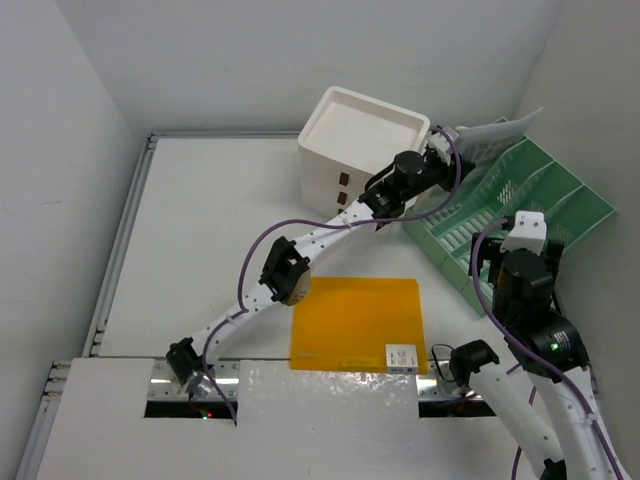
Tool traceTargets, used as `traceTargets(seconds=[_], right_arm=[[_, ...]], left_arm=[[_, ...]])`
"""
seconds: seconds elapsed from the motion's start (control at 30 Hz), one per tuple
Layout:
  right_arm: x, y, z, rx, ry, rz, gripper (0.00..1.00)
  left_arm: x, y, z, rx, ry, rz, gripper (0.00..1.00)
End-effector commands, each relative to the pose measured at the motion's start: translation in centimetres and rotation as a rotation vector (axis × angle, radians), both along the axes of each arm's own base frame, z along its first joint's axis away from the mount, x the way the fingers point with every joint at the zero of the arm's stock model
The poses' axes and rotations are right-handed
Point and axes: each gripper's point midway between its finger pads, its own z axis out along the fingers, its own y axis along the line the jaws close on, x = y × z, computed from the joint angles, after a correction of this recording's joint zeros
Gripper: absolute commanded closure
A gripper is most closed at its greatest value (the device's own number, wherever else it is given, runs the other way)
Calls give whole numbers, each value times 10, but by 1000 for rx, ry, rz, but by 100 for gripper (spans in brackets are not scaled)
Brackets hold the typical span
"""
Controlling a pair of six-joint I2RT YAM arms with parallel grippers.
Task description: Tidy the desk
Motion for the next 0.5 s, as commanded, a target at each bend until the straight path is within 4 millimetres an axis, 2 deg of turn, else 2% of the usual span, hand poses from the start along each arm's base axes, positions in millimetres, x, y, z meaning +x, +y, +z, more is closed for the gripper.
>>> traceTargets(seconds=[0.0, 0.07, 0.1, 0.13, 0.2, 0.23, 0.27, 0.33, 0.37, 0.4, 0.43, 0.47], right_arm=[[8, 4, 3, 4, -24, 17, 1], [7, 5, 3, 7, -28, 20, 1], [7, 5, 3, 8, -29, 21, 1], [7, 6, 2, 10, -27, 31, 1], [7, 8, 2, 9, -17, 44, 1], [8, 10, 1, 9, -7, 56, 1], [9, 15, 3, 25, -6, 82, 1], [13, 23, -2, 37, 42, 115, 1], [16, 31, -3, 63, 59, 144, 1], [14, 32, -2, 74, 84, 145, 1], [19, 35, -11, 74, 143, 141, 1], [17, 40, -15, 96, 185, 154, 1]], left_arm=[[-5, 6, 46, -108, -18, -11, 68], [-2, 7, 38, -89, 1, 7, 60], [0, 8, 35, -79, 8, 20, 51], [1, 8, 31, -60, 17, 22, 48], [-3, 10, 38, -33, 2, 10, 43], [-8, 14, 52, -22, -5, 1, 40], [-10, 16, 57, -7, -9, 1, 31], [-17, 23, 67, 45, -10, -7, 23], [-23, 33, 92, 47, -29, -9, 21], [-27, 38, 94, 91, -34, -15, 10], [-37, 50, 116, 103, -46, -16, 10], [-41, 58, 124, 143, -76, -12, 0]])
